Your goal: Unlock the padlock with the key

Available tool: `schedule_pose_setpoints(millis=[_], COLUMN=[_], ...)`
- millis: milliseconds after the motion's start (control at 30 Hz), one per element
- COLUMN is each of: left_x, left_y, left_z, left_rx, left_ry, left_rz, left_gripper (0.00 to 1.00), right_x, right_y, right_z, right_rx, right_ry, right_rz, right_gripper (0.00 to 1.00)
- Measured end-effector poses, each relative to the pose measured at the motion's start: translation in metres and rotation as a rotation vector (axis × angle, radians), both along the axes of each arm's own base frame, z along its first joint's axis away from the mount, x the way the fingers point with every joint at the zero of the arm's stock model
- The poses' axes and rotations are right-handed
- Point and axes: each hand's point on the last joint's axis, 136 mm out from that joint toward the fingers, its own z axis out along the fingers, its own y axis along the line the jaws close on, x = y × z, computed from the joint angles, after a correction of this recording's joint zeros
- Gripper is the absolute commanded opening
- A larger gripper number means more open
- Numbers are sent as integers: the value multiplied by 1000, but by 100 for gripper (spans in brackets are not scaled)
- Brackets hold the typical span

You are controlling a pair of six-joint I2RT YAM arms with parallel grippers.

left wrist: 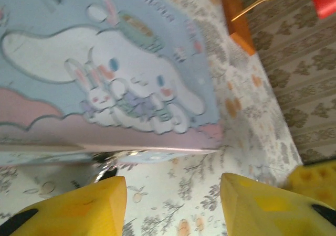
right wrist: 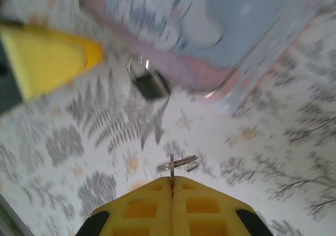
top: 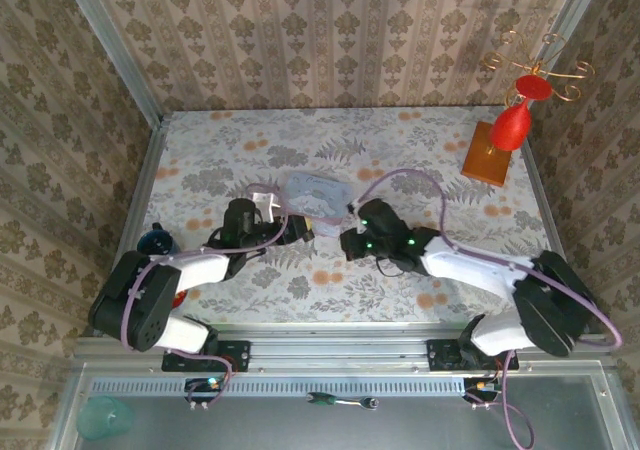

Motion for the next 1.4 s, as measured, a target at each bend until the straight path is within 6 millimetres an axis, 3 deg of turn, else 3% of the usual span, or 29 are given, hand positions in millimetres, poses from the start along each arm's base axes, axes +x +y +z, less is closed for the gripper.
schedule_pose_setpoints(millis=[133, 367, 567, 767, 1133, 1400], left_x=[-13, -46, -56, -59, -64, -62], left_y=[-14, -43, -56, -60, -62, -61], left_z=[32, 72, 68, 68, 78, 75], left_rx=[-69, -196, -260, -299, -330, -328], left_ry=[-107, -255, -238, -218, -240, -215], left_rz=[-68, -252, -341, -374, -397, -384], left_gripper=[48, 45, 36, 37, 32, 14], right_x=[4, 8, 11, 10, 12, 9], right_y=[-6, -5, 9, 12, 14, 23], right_z=[23, 38, 67, 83, 81, 76], right_rx=[218, 520, 692, 774, 784, 790], right_ry=[-47, -61, -82, -106, -109, -105], right_rz=[-129, -260, -267, -272, -283, -264], right_gripper=[0, 0, 0, 0, 0, 0])
